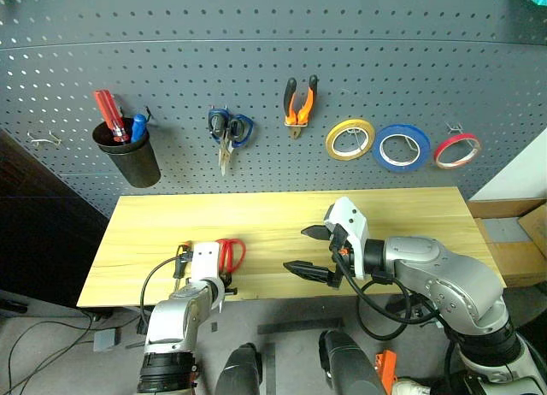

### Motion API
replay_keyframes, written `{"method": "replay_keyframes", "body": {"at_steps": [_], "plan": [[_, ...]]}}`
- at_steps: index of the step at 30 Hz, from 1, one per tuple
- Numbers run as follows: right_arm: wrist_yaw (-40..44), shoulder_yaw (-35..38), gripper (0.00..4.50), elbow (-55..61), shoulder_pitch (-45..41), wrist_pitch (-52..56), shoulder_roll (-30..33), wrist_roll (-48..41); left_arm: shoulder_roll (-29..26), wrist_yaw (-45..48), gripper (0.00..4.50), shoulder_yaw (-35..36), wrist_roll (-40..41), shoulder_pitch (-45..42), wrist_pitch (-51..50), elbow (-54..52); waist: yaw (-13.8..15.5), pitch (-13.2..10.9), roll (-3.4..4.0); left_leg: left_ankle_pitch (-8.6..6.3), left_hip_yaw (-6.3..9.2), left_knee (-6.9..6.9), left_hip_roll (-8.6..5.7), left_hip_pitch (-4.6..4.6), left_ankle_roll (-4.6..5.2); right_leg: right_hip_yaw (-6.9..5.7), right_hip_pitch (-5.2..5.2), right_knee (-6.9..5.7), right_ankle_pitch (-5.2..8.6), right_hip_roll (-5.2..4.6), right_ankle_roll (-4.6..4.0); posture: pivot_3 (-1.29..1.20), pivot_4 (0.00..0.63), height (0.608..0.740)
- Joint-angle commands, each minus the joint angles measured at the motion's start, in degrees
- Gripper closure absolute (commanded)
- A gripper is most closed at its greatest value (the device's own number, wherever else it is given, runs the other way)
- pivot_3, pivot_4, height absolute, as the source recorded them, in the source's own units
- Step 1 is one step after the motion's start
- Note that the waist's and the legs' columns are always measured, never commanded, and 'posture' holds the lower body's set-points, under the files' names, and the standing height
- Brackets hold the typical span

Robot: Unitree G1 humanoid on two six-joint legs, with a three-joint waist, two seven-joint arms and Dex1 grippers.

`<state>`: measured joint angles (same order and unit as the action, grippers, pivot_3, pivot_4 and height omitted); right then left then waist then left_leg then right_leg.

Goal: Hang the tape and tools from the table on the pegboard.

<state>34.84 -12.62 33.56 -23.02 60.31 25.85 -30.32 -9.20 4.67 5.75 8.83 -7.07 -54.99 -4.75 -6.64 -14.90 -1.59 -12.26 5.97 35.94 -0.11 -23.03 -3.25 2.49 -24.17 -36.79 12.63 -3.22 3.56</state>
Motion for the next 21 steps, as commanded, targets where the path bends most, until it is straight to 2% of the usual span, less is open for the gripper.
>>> {"method": "replay_keyframes", "body": {"at_steps": [1, 6, 13, 21], "plan": [[0.1, -0.4, 0.0, 1.4, -0.4, -3.0, 0.8, 0.7, -1.8, 3.8, 3.35, -1.9, 0.0, 2.8, 8.5, -5.4, 0.0, 0.0, -0.03, -0.01, 0.0, -0.01, 0.01, -0.03, -0.02, 0.0, -0.03, 0.01, -0.01, 0.0, 0.02, -0.2, 0.216, 0.74], [0.6, -1.7, 0.0, 1.3, -0.7, -7.9, 1.7, 3.3, -6.0, 7.9, 3.35, -4.7, -2.5, 8.4, 21.3, -12.8, 0.0, 0.0, -0.04, -0.07, -0.01, -0.08, 0.05, -0.16, -0.12, -0.01, -0.18, 0.04, -0.08, 0.01, 0.23, -0.2, 0.215, 0.74], [0.3, -0.5, 0.0, 1.6, -1.0, -16.0, 1.4, 6.0, -11.1, 9.3, 3.35, -3.2, -7.2, 14.9, 39.2, -24.0, 0.0, 0.0, -0.06, -0.17, -0.12, -0.1, 0.13, -0.19, -0.27, 0.01, -0.22, 0.1, 0.15, 0.01, -0.05, -0.2, 0.217, 0.74], [-1.7, 3.6, 0.0, -1.6, -5.8, -20.2, -3.3, 5.3, -9.6, 6.2, 3.35, -1.1, -8.0, 7.5, 42.1, -25.8, 0.1, 0.0, -0.07, -0.17, -0.14, 0.02, 0.13, -0.2, -0.27, 0.02, -0.2, 0.03, 0.12, 0.03, 0.0, -0.18, 0.205, 0.74]]}}
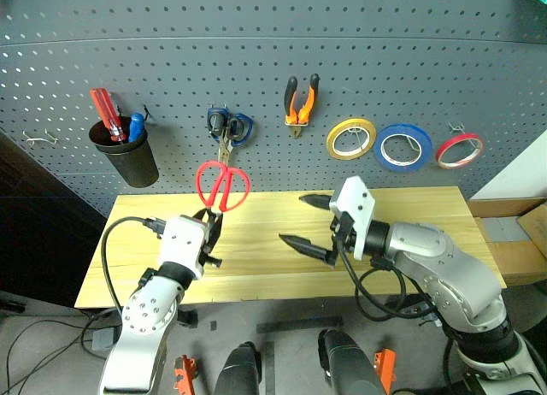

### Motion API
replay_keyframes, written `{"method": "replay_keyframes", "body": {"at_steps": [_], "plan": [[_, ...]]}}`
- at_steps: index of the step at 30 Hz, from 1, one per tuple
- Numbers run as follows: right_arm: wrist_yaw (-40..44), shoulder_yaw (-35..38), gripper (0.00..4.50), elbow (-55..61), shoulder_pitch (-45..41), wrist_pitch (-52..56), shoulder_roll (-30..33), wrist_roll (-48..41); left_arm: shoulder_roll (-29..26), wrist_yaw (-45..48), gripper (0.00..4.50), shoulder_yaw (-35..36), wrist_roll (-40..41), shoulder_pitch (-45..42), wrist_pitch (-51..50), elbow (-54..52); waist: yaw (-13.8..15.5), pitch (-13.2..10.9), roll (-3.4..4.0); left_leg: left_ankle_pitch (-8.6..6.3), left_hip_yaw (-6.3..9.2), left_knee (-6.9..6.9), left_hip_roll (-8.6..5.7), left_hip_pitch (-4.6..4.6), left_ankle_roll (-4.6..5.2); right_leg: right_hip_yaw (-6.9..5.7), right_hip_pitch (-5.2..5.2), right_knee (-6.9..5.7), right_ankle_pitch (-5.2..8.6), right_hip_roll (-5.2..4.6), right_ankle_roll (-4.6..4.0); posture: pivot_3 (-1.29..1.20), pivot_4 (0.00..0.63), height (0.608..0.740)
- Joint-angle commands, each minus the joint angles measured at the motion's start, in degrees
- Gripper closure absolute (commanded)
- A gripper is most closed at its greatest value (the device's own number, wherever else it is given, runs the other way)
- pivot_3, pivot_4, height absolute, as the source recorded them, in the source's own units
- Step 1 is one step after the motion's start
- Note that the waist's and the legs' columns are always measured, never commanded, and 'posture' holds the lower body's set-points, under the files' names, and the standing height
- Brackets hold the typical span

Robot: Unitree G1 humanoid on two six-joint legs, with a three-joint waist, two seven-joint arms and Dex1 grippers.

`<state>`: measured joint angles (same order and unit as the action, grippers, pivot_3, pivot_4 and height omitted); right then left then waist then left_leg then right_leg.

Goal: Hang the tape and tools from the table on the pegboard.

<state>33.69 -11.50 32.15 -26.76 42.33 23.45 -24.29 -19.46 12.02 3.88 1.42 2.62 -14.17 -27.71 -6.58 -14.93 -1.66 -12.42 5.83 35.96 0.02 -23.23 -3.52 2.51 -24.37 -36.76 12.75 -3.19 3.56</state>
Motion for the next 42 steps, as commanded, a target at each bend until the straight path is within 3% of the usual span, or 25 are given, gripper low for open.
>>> {"method": "replay_keyframes", "body": {"at_steps": [1, 12, 22, 33, 37, 42], "plan": [[-0.6, 2.7, 0.0, -0.9, -2.8, -2.7, -1.2, -0.3, 1.1, -1.6, 3.35, 1.0, -0.4, -3.6, 0.5, -2.4, 0.0, 0.0, -0.01, 0.0, 0.0, 0.01, 0.0, 0.0, 0.0, 0.0, 0.0, 0.0, -0.11, 0.0, 0.19, -0.18, 0.204, 0.74], [-2.0, 2.1, 0.0, -4.8, -6.1, -5.9, -3.6, 1.8, 0.6, -1.0, 3.35, 0.9, -0.5, -15.8, 0.6, 8.2, 0.0, 0.0, -0.01, 0.0, 0.05, -0.01, -0.01, -0.02, 0.01, -0.02, -0.01, -0.07, -0.15, 0.04, 0.28, -0.19, 0.204, 0.74], [-2.4, 1.8, 0.0, -5.9, -8.2, -6.8, -5.8, 2.4, 2.4, 0.5, 3.35, -2.6, -0.6, -21.3, 1.6, 17.7, 0.0, 0.0, -0.01, 0.0, 0.07, 0.01, -0.01, -0.02, 0.01, -0.02, 0.0, -0.1, -0.17, 0.04, 0.3, -0.2, 0.208, 0.74], [-2.4, -1.3, 0.0, -7.2, -7.0, -5.6, -6.4, 4.5, 3.8, -1.5, 0.02, 0.6, 1.3, -13.6, -5.9, 12.1, -0.3, 0.0, -0.01, 0.0, 0.08, 0.01, 0.0, 0.0, 0.01, -0.02, 0.0, -0.14, -0.17, 0.05, 0.29, -0.18, 0.215, 0.74], [-0.8, -6.2, 0.0, -3.6, -3.0, 0.9, -2.5, 4.5, 3.3, -1.2, 0.02, 5.5, 5.0, -5.1, -14.8, 6.0, -0.3, 0.0, -0.01, -0.01, 0.08, -0.02, 0.02, 0.02, 0.01, -0.02, 0.02, -0.1, -0.16, 0.04, 0.29, -0.15, 0.226, 0.74], [-2.5, -7.3, 0.0, -0.8, -2.6, 10.3, -4.0, 1.5, -1.1, 1.7, 0.02, 10.5, 8.1, -0.2, -24.9, 6.7, -0.2, 0.0, -0.04, 0.0, 0.15, 0.02, 0.09, 0.07, 0.02, -0.07, -0.01, -0.25, -0.12, 0.14, 0.21, -0.13, 0.243, 0.74]]}}
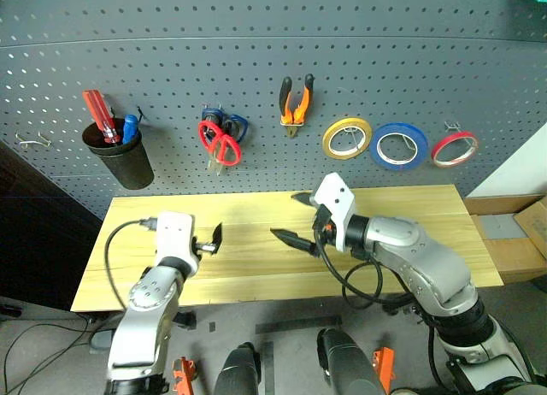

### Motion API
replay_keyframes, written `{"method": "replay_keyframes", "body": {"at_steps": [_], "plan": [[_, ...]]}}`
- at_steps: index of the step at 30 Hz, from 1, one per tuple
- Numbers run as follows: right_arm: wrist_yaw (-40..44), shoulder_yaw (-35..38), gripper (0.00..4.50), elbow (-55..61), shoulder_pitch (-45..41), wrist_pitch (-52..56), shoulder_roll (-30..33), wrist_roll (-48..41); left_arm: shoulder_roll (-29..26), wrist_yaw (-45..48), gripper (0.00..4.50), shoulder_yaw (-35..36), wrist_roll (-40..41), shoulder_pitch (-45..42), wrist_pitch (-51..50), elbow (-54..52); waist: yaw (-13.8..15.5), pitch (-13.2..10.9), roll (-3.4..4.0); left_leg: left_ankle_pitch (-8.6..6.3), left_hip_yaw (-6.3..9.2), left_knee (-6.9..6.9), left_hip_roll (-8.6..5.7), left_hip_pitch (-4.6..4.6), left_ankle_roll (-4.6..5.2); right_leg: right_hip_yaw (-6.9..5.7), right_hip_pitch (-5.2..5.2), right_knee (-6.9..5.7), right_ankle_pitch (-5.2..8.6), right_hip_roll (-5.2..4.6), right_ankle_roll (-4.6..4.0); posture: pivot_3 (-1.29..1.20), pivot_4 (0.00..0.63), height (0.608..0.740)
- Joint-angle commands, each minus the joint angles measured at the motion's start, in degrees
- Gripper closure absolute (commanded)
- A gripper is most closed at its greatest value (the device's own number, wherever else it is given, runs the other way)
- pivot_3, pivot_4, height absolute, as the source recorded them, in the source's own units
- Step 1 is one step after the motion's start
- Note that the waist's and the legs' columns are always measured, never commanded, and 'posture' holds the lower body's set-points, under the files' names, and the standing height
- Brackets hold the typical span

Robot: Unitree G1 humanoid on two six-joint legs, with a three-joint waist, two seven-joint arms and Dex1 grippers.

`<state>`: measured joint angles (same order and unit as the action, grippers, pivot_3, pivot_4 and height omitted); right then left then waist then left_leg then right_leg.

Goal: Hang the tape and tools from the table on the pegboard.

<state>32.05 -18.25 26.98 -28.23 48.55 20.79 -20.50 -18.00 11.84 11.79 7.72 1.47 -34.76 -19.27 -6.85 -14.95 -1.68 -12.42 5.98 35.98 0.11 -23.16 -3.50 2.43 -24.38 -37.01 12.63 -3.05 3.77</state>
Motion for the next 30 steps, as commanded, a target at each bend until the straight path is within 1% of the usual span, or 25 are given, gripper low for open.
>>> {"method": "replay_keyframes", "body": {"at_steps": [1, 3, 5, 7, 10, 15, 21, 24, 29, 30], "plan": [[-1.2, -0.8, 0.0, 4.6, -1.4, 5.6, -1.9, -2.6, -3.9, 3.0, 0.02, 3.2, 2.6, 1.3, -6.0, -0.8, 0.1, 0.0, -0.01, 0.0, 0.01, 0.0, 0.02, 0.06, 0.0, -0.02, 0.04, -0.01, 0.02, 0.02, -0.05, -0.13, 0.247, 0.74], [-2.0, -1.4, 0.0, 5.0, -1.9, 7.8, -3.1, -3.1, -5.3, 4.1, 0.02, 5.6, 4.3, 1.2, -9.1, 1.4, 0.2, 0.0, -0.02, 0.0, 0.0, 0.0, 0.03, 0.15, 0.0, -0.02, 0.11, -0.01, 0.2, 0.02, -0.38, -0.13, 0.261, 0.74], [-3.6, -2.0, 0.0, 4.3, -2.7, 9.6, -5.0, -2.8, -6.7, 4.8, 0.02, 7.4, 5.3, 0.6, -10.5, 4.1, 0.2, -0.1, -0.01, 0.0, -0.01, 0.0, 0.05, 0.17, 0.0, -0.02, 0.11, 0.01, 0.2, 0.01, -0.39, -0.12, 0.272, 0.74], [-4.8, -1.9, 0.0, 3.8, -3.3, 11.2, -6.6, -2.9, -7.5, 5.8, 0.02, 7.8, 6.2, -0.3, -11.4, 7.2, 0.3, -0.2, -0.04, 0.0, -0.02, -0.03, 0.05, 0.15, 0.0, -0.01, 0.1, 0.03, 0.2, 0.01, -0.39, -0.11, 0.285, 0.74], [-5.4, -2.1, 0.0, 3.8, -3.8, 12.7, -7.3, -3.0, -8.2, 6.4, 0.02, 7.5, 6.1, -2.8, -10.4, 13.4, 0.7, -0.6, -0.03, -0.01, -0.02, -0.11, 0.07, 0.13, -0.01, -0.04, 0.06, 0.05, 0.21, 0.01, -0.35, -0.12, 0.298, 0.74], [-4.7, -2.8, 0.0, 3.7, -4.8, 13.7, -7.1, -3.2, -8.5, 6.8, 0.02, 5.2, 4.6, -8.3, -7.9, 24.6, 0.8, -1.3, -0.2, -0.01, -0.02, -0.2, 0.09, 0.1, -0.02, -0.08, 0.01, 0.06, 0.11, 0.01, -0.16, -0.13, 0.312, 0.74], [-4.0, -2.6, 0.0, 2.8, -6.1, 13.8, -7.0, -3.6, -7.2, 2.3, 0.02, 7.1, 4.8, -13.8, -8.3, 33.9, 0.6, -1.5, -0.26, -0.04, -0.04, -0.26, 0.15, 0.1, -0.06, -0.11, -0.03, 0.08, 0.11, 0.01, -0.16, -0.14, 0.31, 0.74], [-3.7, -2.4, 0.0, 2.1, -6.4, 13.5, -6.6, -3.5, -7.2, 2.6, 0.57, 5.9, 4.8, -15.0, -8.2, 35.3, 0.5, -1.5, -0.26, -0.05, -0.07, -0.26, 0.16, 0.11, -0.07, -0.11, -0.03, 0.07, 0.11, 0.02, -0.16, -0.15, 0.3, 0.74], [-2.9, -2.5, 0.0, 1.0, -6.9, 12.3, -5.5, -3.3, -6.9, 3.0, 2.1, 5.4, 5.3, -15.1, -9.5, 35.4, 0.4, -1.4, -0.27, -0.05, -0.09, -0.25, 0.16, 0.12, -0.08, -0.1, -0.02, 0.07, 0.1, 0.01, -0.15, -0.15, 0.27, 0.74], [-2.6, -2.6, 0.0, 0.8, -7.0, 11.9, -5.3, -3.2, -6.6, 2.9, 2.35, 5.6, 5.6, -14.9, -10.2, 34.9, 0.4, -1.4, -0.28, -0.05, -0.09, -0.25, 0.16, 0.12, -0.08, -0.1, -0.02, 0.07, 0.1, 0.01, -0.15, -0.15, 0.261, 0.74]]}}
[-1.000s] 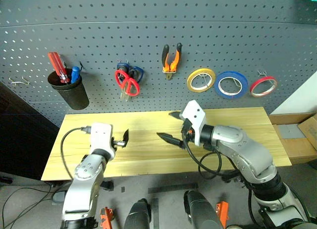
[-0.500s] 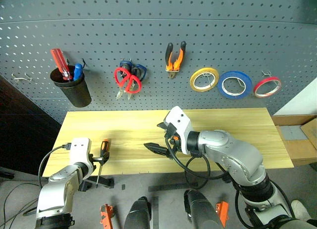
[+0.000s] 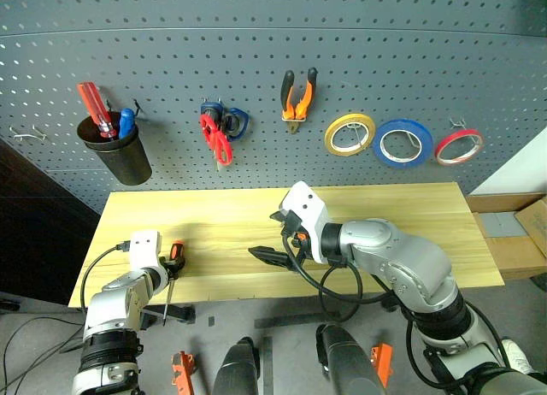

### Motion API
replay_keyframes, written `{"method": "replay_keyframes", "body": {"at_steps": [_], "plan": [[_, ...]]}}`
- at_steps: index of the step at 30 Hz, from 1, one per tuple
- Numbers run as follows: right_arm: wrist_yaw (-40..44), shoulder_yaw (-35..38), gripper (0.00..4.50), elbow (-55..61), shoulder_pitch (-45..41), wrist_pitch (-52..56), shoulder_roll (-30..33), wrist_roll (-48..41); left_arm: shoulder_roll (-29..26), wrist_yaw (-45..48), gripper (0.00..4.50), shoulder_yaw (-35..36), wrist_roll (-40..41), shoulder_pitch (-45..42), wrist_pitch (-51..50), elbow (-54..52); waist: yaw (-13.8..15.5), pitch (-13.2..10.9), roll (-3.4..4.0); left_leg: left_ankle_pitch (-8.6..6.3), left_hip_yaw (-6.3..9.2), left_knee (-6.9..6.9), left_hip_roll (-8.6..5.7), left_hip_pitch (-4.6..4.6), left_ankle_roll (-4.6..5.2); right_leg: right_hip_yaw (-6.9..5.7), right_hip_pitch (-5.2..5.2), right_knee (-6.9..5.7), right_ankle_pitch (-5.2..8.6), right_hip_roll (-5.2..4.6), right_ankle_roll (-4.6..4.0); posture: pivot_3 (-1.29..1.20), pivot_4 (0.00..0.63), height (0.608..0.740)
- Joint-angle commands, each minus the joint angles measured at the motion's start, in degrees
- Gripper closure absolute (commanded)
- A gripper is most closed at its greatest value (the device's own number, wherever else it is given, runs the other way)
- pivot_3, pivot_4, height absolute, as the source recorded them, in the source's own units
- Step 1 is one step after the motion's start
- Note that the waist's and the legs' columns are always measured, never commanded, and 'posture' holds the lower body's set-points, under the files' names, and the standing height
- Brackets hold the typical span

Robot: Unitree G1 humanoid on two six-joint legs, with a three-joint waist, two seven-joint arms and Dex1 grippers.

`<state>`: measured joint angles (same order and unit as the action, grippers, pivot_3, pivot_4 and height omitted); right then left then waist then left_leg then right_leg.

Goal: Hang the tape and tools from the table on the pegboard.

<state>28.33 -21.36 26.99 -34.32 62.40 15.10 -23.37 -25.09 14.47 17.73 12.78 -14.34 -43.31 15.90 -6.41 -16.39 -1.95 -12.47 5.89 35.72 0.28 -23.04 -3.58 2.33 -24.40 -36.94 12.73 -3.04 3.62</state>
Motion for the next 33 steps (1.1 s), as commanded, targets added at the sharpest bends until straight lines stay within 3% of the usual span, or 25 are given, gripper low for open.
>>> {"method": "replay_keyframes", "body": {"at_steps": [1, 4, 5, 7, 11, 17, 21, 24, 29, 33], "plan": [[1.3, 0.5, 0.0, 0.5, -1.1, -2.4, 0.7, -0.1, 0.7, 0.1, 2.63, -0.1, 0.8, 1.2, -2.2, -0.8, 0.0, 0.1, -0.01, 0.0, 0.0, 0.0, 0.0, 0.0, 0.0, 0.0, 0.0, 0.0, 0.0, 0.0, 0.0, -0.16, 0.251, 0.74], [2.0, 0.4, 0.0, -0.5, -1.7, -4.3, 1.5, 0.5, 1.7, -0.8, 3.54, 0.9, 1.8, 2.2, -3.7, -3.5, 0.0, 0.2, -0.05, 0.0, -0.01, 0.01, 0.0, 0.0, -0.01, 0.01, 0.01, 0.0, -0.01, -0.01, 0.01, -0.16, 0.222, 0.74], [2.4, 0.3, 0.0, -1.0, -1.9, -5.4, 1.7, 0.9, 2.0, -1.4, 3.62, 1.3, 1.8, 2.6, -3.3, -4.9, 0.0, 0.2, -0.08, 0.0, -0.02, 0.01, 0.0, 0.0, -0.01, 0.01, 0.01, 0.0, -0.01, -0.01, 0.02, -0.16, 0.204, 0.74], [3.5, -0.1, 0.0, -1.3, -2.3, -9.5, 2.7, 2.3, 2.7, -4.6, 3.62, 1.6, -0.8, 4.1, 3.3, -9.2, 0.0, 0.4, -0.14, -0.01, -0.02, 0.01, 0.0, 0.0, -0.03, 0.01, 0.01, 0.01, -0.02, -0.01, 0.02, -0.16, 0.192, 0.74], [9.3, -1.9, 0.0, 1.4, -0.5, -20.9, 6.8, 4.9, 0.8, -8.9, 3.62, -4.1, -11.7, 12.3, 21.3, -19.7, -0.1, 0.6, -0.4, -0.07, -0.07, 0.01, 0.08, -0.03, -0.21, 0.01, -0.02, 0.08, -0.03, 0.0, 0.0, -0.17, 0.167, 0.74], [11.7, -0.6, 0.0, -0.8, -0.8, -24.7, 6.0, 4.1, 6.3, -13.3, 3.62, -2.9, -12.8, 17.7, 32.6, -31.1, 0.2, 1.1, -0.6, -0.17, -0.22, 0.06, 0.09, -0.04, -0.4, 0.08, 0.0, 0.16, -0.17, -0.02, -0.22, -0.15, 0.153, 0.74], [11.8, 2.6, 0.0, -2.4, -3.0, -23.7, 4.9, 2.5, 5.2, -13.0, 3.62, -2.5, -13.2, 14.2, 33.8, -38.6, 0.5, 1.3, -0.76, -0.15, -0.16, 0.26, 0.17, -0.06, -0.4, 0.01, 0.03, 0.06, -0.17, 0.08, -0.17, -0.14, 0.147, 0.74], [12.5, 3.8, 0.0, -3.7, -4.5, -24.3, 5.4, 2.8, 2.2, -13.5, 3.62, 0.6, -12.2, 5.7, 31.3, -42.5, 0.9, 1.4, -0.92, -0.05, -0.21, 0.3, 0.19, -0.03, -0.45, 0.0, 0.1, 0.04, -0.16, 0.09, 0.01, -0.13, 0.139, 0.74], [12.6, 4.6, 0.0, -6.2, -6.6, -25.5, 4.4, 3.6, -1.5, -13.7, 3.62, 4.7, -9.6, -7.5, 27.8, -39.6, 0.9, 2.1, -0.9, -0.02, -0.25, 0.3, 0.24, -0.02, -0.46, 0.0, 0.11, 0.05, -0.26, 0.15, -0.05, -0.12, 0.127, 0.74], [11.3, 5.3, 0.0, -8.0, -8.2, -26.3, 2.7, 4.2, -4.3, -13.4, 3.62, 8.2, -5.5, -19.6, 27.7, -30.5, 1.0, 2.5, -0.9, -0.04, -0.2, 0.26, 0.24, -0.02, -0.47, -0.01, 0.09, 0.0, -0.34, 0.19, -0.21, -0.12, 0.119, 0.74]]}}
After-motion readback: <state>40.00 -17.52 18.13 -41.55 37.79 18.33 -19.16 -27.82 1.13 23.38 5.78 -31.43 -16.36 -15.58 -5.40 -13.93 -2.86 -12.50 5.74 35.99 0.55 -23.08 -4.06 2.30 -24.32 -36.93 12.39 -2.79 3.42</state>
